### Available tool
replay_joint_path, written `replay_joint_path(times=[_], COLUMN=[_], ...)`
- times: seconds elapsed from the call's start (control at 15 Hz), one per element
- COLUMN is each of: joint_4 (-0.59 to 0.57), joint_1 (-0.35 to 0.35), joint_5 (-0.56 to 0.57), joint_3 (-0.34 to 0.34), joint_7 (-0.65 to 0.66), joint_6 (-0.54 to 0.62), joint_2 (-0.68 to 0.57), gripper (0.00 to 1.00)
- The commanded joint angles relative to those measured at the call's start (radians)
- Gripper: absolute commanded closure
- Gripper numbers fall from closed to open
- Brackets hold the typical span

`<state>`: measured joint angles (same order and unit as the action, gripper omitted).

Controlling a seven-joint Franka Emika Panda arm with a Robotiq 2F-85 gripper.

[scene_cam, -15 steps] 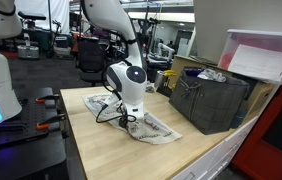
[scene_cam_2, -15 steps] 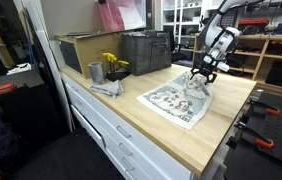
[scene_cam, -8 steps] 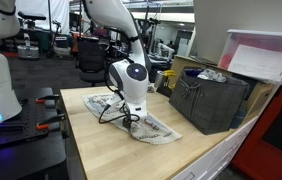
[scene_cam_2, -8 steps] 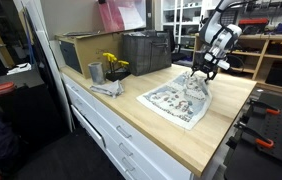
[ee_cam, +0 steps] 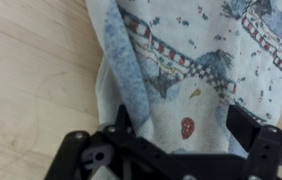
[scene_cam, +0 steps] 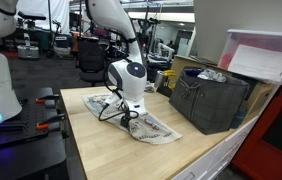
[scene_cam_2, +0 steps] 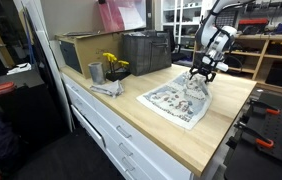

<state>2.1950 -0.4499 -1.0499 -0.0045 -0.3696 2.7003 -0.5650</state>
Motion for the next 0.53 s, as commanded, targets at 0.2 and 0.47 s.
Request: replay_joint_path(times=[0.2, 0.47], joint_4=[0.028, 0.042], joint_1=[0.006, 0.016], joint_5=[-0.029, -0.005], joint_3=[0.017, -0.003], joint_7=[-0.03, -0.023], joint_6=[0.043, 0.1], joint_2=[0.004, -0.006], gripper=[0.0, 0.0])
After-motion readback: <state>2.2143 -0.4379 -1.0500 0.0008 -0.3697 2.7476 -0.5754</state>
